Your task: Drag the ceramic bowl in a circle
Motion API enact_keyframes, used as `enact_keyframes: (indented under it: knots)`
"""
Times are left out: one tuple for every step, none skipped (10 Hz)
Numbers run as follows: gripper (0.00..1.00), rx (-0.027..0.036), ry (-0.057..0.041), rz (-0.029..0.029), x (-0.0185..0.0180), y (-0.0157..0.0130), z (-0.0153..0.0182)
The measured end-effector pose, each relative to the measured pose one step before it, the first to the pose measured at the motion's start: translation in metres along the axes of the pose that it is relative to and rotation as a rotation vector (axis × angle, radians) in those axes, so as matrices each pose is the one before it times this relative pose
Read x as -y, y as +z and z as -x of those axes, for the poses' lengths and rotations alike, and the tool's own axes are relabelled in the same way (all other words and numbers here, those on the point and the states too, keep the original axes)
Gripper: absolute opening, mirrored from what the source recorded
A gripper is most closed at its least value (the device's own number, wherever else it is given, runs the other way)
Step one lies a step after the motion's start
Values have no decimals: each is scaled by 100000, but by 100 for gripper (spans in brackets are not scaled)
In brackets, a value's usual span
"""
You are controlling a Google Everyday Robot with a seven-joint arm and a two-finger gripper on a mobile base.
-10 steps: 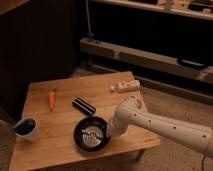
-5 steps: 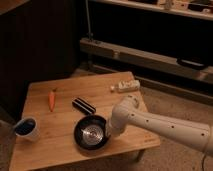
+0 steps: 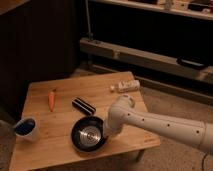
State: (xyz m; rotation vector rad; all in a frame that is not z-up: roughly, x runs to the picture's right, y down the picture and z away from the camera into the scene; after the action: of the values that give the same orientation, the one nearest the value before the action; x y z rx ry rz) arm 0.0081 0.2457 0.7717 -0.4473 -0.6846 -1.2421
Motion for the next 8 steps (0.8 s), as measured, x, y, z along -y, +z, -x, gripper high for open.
enact_keyframes:
  knots:
    - [76, 202, 388, 160, 29, 158, -10]
    - [80, 31, 504, 28, -110, 31, -32]
    - [80, 18, 1592, -814, -232, -77, -117]
    - [80, 305, 954, 422, -445, -29, 13]
    - [80, 68, -92, -466, 275, 9, 21]
    - [80, 176, -51, -243, 156, 60, 49]
    - [80, -73, 78, -252, 93, -30, -14]
    - [80, -23, 94, -194, 102, 5, -9]
